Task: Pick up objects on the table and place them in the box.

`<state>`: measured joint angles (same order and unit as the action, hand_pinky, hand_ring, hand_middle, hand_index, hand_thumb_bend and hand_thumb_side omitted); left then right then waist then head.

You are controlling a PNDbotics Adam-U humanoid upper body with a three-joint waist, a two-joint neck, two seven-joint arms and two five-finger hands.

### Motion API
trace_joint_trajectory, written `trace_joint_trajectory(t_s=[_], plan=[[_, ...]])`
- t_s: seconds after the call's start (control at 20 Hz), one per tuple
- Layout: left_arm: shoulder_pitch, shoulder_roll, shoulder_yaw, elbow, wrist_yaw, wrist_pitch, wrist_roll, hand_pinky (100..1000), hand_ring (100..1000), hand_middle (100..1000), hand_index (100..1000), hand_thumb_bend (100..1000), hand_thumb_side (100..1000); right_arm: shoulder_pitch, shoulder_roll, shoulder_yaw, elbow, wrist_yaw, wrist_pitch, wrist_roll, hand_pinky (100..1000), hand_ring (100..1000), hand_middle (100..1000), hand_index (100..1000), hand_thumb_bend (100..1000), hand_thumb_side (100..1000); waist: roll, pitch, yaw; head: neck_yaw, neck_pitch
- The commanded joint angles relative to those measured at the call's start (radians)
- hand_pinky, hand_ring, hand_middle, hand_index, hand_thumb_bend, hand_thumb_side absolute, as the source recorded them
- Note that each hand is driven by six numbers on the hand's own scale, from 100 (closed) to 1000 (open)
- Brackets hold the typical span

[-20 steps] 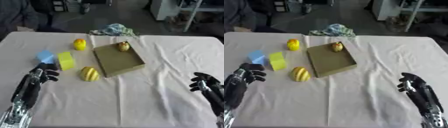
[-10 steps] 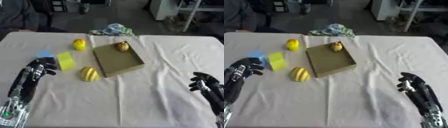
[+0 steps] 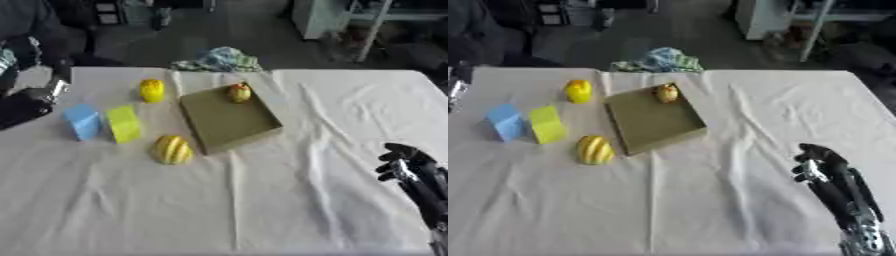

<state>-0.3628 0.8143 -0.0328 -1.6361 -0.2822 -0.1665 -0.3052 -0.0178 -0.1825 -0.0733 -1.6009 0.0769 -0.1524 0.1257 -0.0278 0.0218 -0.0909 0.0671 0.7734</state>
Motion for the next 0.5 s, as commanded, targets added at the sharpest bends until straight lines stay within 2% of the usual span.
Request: trace_joint_trajectory(t_s=[0.05,0.1,0.15,0.2,0.25,0.5], plan=[[-0.117,0.107,-0.063,0.162,-0.163,-0.036,-0.146,756,726,764,861,100,470,-0.01,-0.029,0.001,-0.009,0.004,-0.003,0.004,513,558,586,764,100,512,0.019,-0.007,-0.004,0.0,-0.003],[-0.167,0.106,-0.086,0.22,-0.235,-0.052,-0.179,774,738,775,869,100,434,-0.008,-0.031,0.002,-0.008,0.004,-0.003,0.005,513,558,586,764,100,515,0.02,-0.008,-0.005,0.001,-0.003],[-0.213,0.096,-0.106,0.277,-0.312,-0.07,-0.199,776,740,776,870,100,435,-0.007,-0.033,0.002,-0.007,0.004,-0.003,0.005,513,558,586,764,100,515,0.021,-0.009,-0.004,0.001,-0.003],[-0.249,0.079,-0.12,0.328,-0.382,-0.088,-0.21,784,748,783,876,169,443,-0.006,-0.033,0.003,-0.006,0.004,-0.003,0.005,513,558,586,763,100,516,0.021,-0.01,-0.004,0.002,-0.003],[-0.281,0.057,-0.128,0.379,-0.449,-0.103,-0.215,785,749,783,876,185,443,-0.006,-0.033,0.004,-0.006,0.004,-0.003,0.006,513,558,586,763,100,516,0.021,-0.011,-0.003,0.0,-0.003],[-0.371,-0.052,-0.119,0.588,-0.667,-0.154,-0.189,781,747,781,877,251,471,-0.001,-0.033,0.003,-0.002,0.003,-0.004,0.006,513,558,586,763,100,517,0.016,-0.014,-0.003,-0.012,-0.003]])
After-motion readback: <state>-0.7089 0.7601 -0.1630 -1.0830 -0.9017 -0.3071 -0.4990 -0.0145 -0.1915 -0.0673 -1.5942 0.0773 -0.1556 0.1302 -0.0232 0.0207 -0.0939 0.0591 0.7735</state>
